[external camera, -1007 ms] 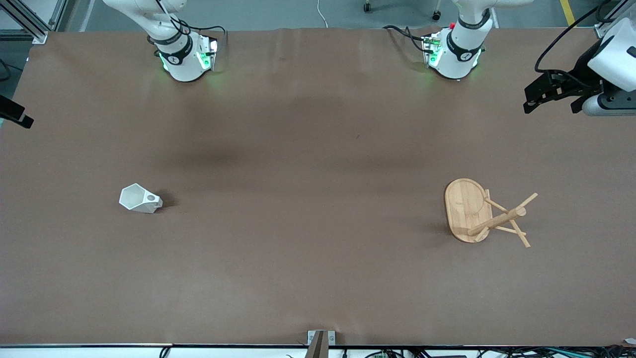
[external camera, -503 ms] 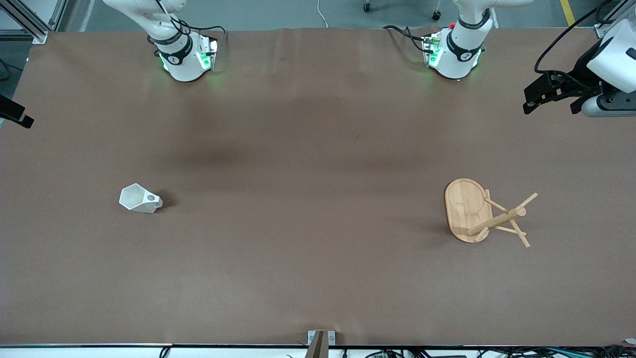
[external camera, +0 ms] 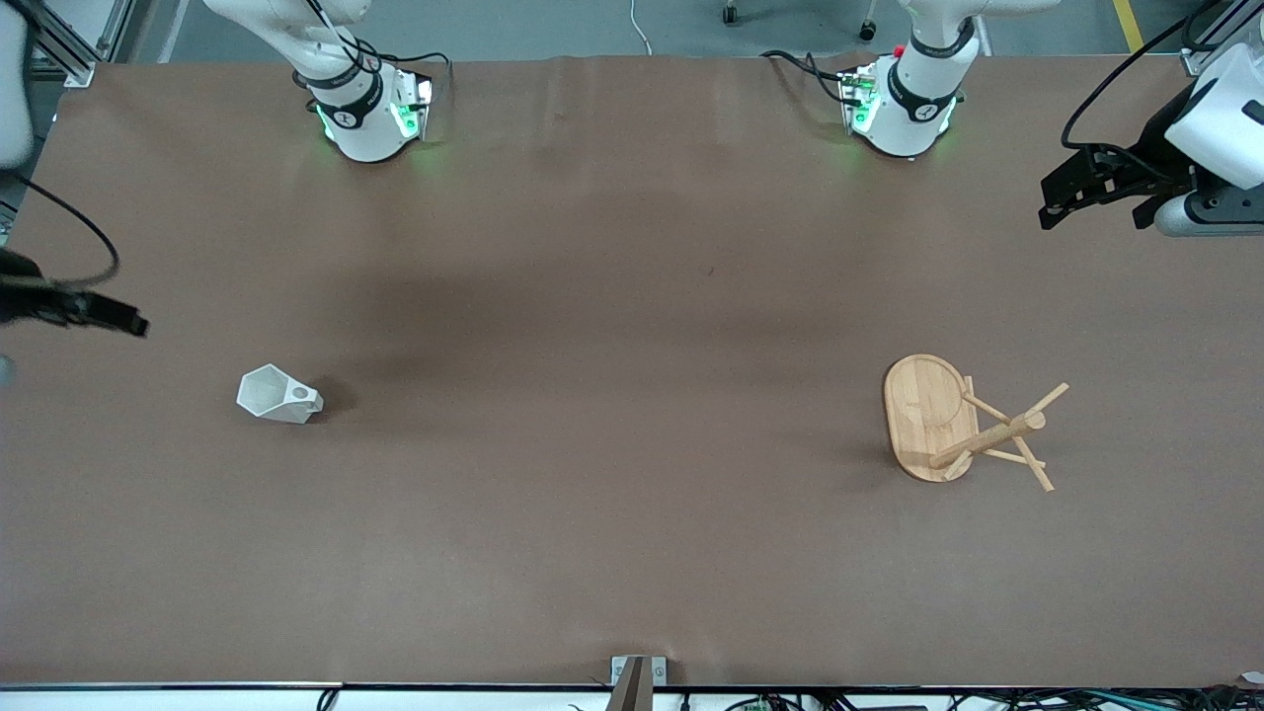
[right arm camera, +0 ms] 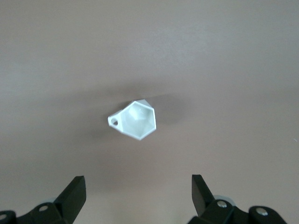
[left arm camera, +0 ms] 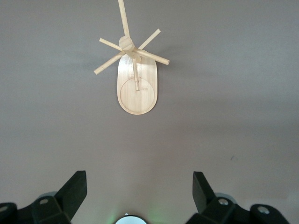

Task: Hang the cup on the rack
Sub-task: 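Reach the right gripper down to the white cup and grasp it, then lift the white cup with the right gripper while the left gripper approaches, then grasp the cup body with the left gripper beside the right gripper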

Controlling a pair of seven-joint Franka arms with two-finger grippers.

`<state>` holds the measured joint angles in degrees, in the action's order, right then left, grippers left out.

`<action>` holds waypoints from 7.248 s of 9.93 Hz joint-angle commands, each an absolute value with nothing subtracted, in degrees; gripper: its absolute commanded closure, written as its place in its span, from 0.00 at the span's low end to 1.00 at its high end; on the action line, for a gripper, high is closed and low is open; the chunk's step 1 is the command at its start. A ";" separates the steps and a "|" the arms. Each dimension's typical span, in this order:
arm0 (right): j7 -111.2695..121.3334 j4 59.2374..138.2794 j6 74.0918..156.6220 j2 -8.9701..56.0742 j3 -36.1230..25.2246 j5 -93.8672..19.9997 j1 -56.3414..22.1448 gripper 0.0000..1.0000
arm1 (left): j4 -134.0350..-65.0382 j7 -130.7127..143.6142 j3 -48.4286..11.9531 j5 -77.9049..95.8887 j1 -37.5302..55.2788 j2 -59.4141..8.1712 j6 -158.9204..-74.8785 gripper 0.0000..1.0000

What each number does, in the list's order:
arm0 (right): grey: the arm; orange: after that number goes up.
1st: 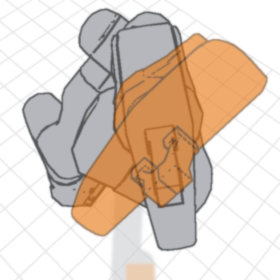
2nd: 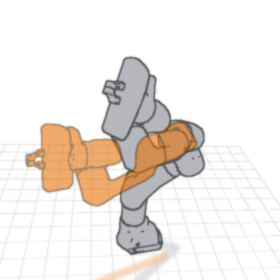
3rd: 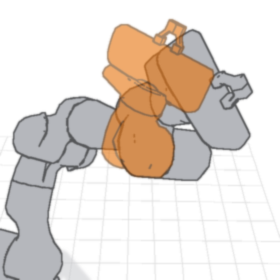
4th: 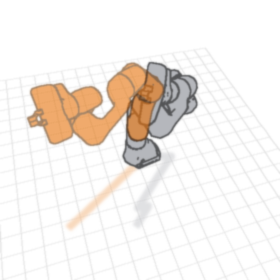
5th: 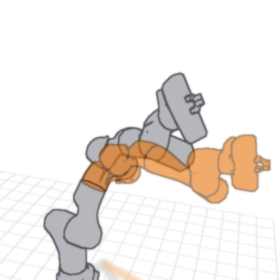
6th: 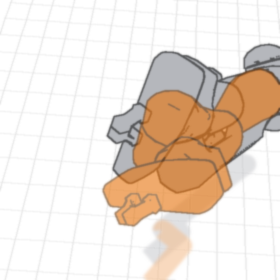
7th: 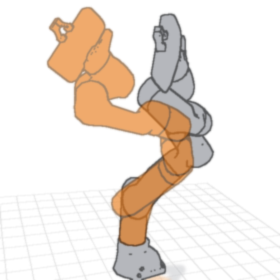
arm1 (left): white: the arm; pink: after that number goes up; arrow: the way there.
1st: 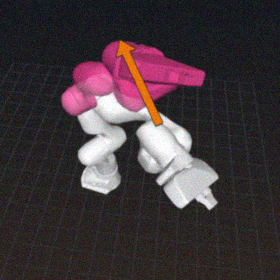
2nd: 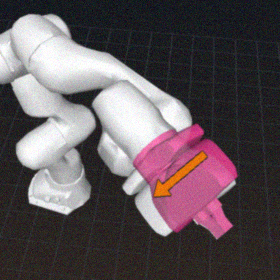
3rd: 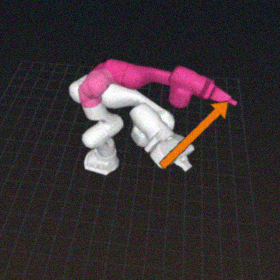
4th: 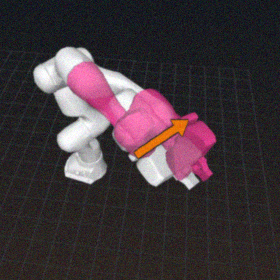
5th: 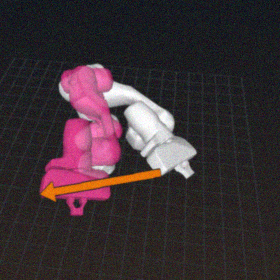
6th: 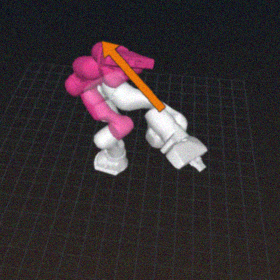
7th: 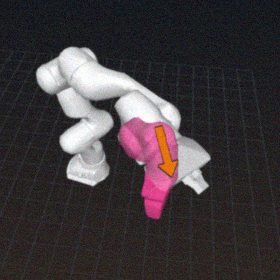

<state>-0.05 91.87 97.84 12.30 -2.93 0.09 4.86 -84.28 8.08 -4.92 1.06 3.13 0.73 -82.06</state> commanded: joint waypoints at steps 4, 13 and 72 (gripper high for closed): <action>8.86 118.00 129.32 12.12 -3.08 0.35 5.71 0.00 | -86.05 7.38 -4.92 0.44 2.99 0.44 -82.71 0.00; 11.60 122.43 140.97 19.33 -2.90 0.26 6.41 0.69 | -84.11 9.75 -7.30 1.32 2.90 -0.79 -80.77 0.00; 12.22 107.75 106.79 18.54 28.04 -83.50 -2.90 0.98 | -88.86 -24.08 -39.46 14.41 4.13 -16.44 -103.01 0.92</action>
<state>11.61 106.96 106.35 19.90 27.89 -81.76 -2.80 -86.46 -24.57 -38.73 15.45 4.67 -16.35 -102.00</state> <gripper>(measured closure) 0.956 0.273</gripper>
